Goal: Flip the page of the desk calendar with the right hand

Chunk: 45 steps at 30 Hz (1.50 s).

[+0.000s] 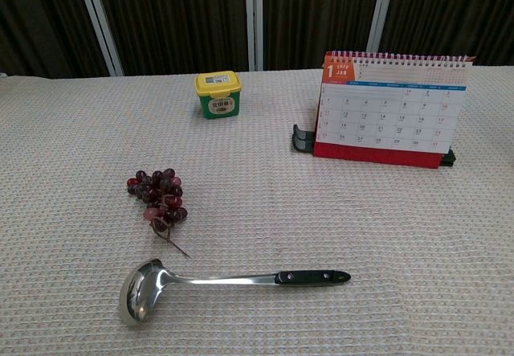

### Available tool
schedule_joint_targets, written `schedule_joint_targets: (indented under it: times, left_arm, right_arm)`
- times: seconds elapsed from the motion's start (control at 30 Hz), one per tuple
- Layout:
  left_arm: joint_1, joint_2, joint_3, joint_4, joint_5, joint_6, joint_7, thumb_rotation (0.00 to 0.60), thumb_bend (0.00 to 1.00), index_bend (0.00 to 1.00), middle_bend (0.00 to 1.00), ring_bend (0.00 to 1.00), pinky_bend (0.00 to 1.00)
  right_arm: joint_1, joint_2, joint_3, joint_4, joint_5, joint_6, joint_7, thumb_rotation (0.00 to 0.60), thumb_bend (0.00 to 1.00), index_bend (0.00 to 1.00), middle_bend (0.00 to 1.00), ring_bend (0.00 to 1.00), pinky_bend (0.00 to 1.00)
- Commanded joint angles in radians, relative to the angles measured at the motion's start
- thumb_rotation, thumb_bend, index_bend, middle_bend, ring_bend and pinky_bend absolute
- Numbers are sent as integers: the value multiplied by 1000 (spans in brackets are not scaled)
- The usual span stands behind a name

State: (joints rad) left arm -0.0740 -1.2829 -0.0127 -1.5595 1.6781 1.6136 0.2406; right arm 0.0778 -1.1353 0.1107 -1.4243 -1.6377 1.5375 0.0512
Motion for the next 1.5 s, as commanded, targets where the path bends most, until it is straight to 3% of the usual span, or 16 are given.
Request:
schedule_joint_targets:
  times: [0.03, 0.43, 0.5, 0.57, 0.67, 0.77, 0.9, 1.2, 1.5]
  left_arm:
    - [0, 0, 0, 0, 0, 0, 0, 600, 173, 0, 0, 0, 0]
    - [2, 9, -8, -6, -5, 12, -17, 600, 173, 0, 0, 0, 0]
    - [3, 13, -11, -8, -8, 14, -24, 600, 174, 0, 0, 0, 0]
    - [2, 15, -12, -9, -8, 15, -29, 600, 174, 0, 0, 0, 0]
    - [2, 18, -13, -10, -7, 16, -35, 600, 173, 0, 0, 0, 0]
    - [1, 21, -15, -11, -5, 20, -42, 600, 173, 0, 0, 0, 0]
    - [2, 26, -18, -16, -3, 28, -54, 600, 173, 0, 0, 0, 0]
    - [9, 44, -20, -27, 6, 52, -87, 600, 173, 0, 0, 0, 0]
    - [13, 51, -16, -35, 21, 65, -98, 600, 173, 0, 0, 0, 0]
  right_arm:
    - [1, 0, -2, 0, 2, 0, -2, 600, 241, 0, 0, 0, 0]
    - [23, 5, -5, -38, 6, -12, 36, 600, 240, 0, 1, 0, 12]
    - [39, 7, 11, -89, 33, -32, 90, 600, 239, 0, 67, 65, 116]
    - [62, 5, 32, -157, 68, -64, 155, 600, 242, 0, 256, 260, 314]
    - [97, 15, 43, -272, 125, -154, 254, 600, 281, 0, 454, 469, 460]
    - [152, 44, 60, -423, 227, -306, 401, 600, 327, 0, 534, 551, 497]
    - [231, 80, 97, -524, 366, -496, 526, 600, 365, 0, 585, 600, 509]
    - [367, 3, 137, -501, 632, -728, 562, 600, 413, 0, 637, 656, 515]
    - [423, -85, 143, -417, 811, -818, 576, 600, 420, 0, 633, 655, 514]
